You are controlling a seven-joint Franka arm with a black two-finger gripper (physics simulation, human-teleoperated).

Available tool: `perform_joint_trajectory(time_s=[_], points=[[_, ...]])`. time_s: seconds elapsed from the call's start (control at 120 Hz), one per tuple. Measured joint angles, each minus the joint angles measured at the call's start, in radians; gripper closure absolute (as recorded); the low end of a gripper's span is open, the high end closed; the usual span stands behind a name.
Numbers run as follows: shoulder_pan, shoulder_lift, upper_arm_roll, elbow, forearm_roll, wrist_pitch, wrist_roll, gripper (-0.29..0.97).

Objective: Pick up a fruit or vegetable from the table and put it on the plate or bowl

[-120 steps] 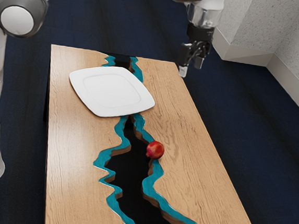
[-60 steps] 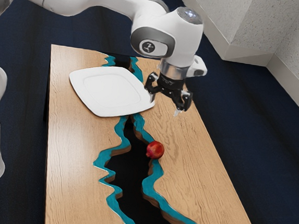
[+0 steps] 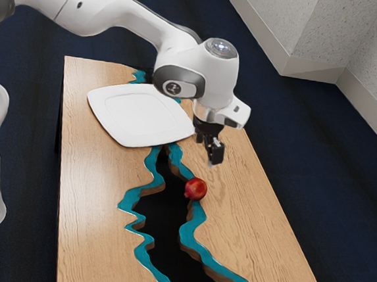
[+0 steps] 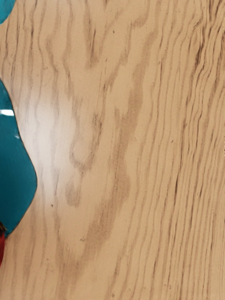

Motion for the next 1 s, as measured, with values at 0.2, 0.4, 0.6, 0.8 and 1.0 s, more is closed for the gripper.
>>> perform_joint_trajectory(time_s=[0.2, 0.4, 0.6, 0.8, 1.0], points=[[-0.03, 0.061, 0.001, 0.008, -0.04, 0.08, 0.157, 0.03], [-0.033, -0.026, 0.002, -0.068, -0.094, 0.128, 0.263, 0.03], [-0.055, -0.081, 0.001, -0.164, -0.117, 0.146, 0.319, 0.04], [-0.049, -0.001, 0.002, -0.124, -0.126, 0.158, 0.36, 0.04], [-0.046, 0.025, 0.002, -0.122, -0.134, 0.174, 0.388, 0.04]])
